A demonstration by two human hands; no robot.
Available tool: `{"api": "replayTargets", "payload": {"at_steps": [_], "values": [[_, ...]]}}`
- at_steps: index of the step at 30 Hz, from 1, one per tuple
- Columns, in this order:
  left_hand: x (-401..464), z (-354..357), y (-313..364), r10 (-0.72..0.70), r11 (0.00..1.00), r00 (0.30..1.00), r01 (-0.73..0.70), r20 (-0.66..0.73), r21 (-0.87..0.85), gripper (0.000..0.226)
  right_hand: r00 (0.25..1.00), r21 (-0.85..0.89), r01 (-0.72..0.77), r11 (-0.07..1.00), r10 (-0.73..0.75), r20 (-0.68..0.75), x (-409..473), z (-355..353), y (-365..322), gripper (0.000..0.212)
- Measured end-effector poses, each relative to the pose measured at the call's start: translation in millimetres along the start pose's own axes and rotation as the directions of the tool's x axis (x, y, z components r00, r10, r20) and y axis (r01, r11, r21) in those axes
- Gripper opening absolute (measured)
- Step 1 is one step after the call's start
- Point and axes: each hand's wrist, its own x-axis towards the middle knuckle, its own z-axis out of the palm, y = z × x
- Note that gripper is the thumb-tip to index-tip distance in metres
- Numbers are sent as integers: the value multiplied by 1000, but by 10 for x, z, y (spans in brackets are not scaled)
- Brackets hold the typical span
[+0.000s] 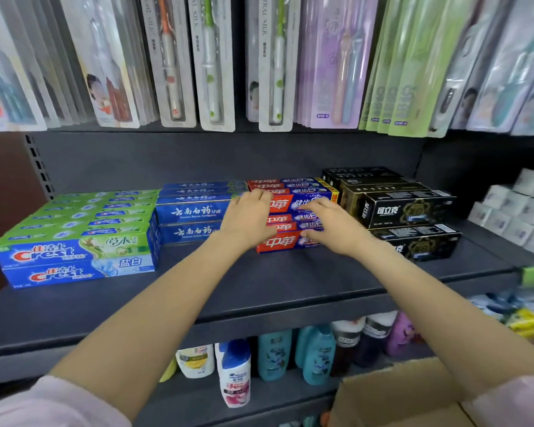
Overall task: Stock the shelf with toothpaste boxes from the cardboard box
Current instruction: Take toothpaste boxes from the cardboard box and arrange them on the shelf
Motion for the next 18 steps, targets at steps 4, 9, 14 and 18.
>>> {"api": "replayTargets", "payload": {"at_steps": [4,9,14,18], "values": [[-2,-109,177,-47,997,999,46,-17,-54,49,991,-48,-46,998,39,-131,-156,-205,38,46],[-6,-89,540,-45,965,998,30,-50,-262,34,965,-87,-92,992,67,-254,-464,-391,340,36],[208,-148,1139,-117,816,990,141,78,-560,41,967,-86,-140,986,118,-225,-598,-615,844,57],[430,24,1650,-236,650,942,334,236,-682,55,992,-168,-113,979,101,-76,-557,-774,1279,76]]}}
